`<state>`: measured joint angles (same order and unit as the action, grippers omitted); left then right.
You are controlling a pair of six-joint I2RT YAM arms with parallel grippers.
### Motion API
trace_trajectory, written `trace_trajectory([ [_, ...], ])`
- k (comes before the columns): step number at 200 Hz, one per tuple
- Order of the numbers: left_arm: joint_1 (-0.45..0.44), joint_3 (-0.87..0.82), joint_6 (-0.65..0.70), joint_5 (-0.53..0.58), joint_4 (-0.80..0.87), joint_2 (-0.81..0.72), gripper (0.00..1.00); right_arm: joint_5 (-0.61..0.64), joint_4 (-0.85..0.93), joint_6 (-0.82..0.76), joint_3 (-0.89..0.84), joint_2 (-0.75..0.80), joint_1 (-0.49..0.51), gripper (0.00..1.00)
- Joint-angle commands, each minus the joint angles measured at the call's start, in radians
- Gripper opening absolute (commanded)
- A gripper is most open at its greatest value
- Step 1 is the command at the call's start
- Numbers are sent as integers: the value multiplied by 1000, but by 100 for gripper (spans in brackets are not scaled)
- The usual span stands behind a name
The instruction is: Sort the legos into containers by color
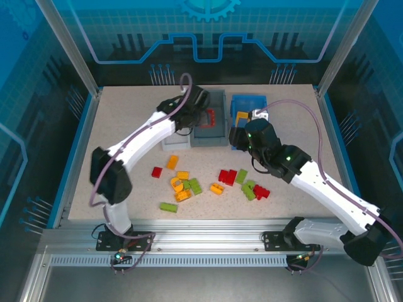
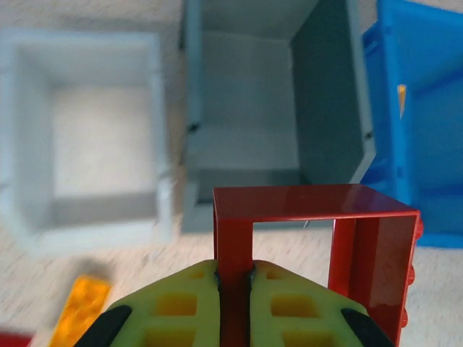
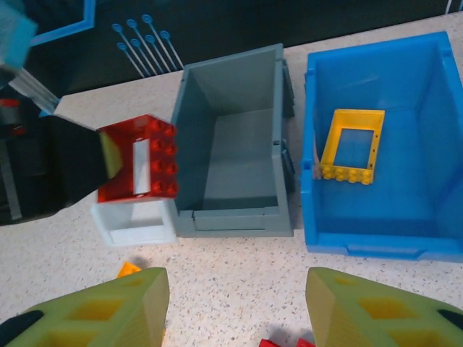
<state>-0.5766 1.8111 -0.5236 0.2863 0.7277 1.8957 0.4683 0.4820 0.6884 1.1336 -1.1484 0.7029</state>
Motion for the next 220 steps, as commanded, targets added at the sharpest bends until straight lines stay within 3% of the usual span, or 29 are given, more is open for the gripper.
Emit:
trace_trajectory([
  [1, 25, 170, 69, 2, 21, 135, 5, -68, 17, -13, 61, -36, -44, 54],
  [61, 92, 479, 123, -36, 1, 436, 6, -139, -37, -43, 116, -125, -81, 54],
  [132, 120, 576, 131, -132, -45, 607, 10, -160, -45, -19, 93, -143, -82, 54],
  [146, 120, 605, 118, -144, -29, 632, 14, -161, -39, -14, 86, -142, -82, 54],
  [166, 121, 608, 99, -148, -12, 635, 31, -161, -38, -9, 74, -133, -82, 55],
  [181, 120, 606, 93, -145, 5, 620, 38, -161, -32, -10, 72, -126, -81, 55],
  [220, 120, 584, 101, -134, 36, 532, 40, -171, -7, -21, 74, -107, -82, 56],
])
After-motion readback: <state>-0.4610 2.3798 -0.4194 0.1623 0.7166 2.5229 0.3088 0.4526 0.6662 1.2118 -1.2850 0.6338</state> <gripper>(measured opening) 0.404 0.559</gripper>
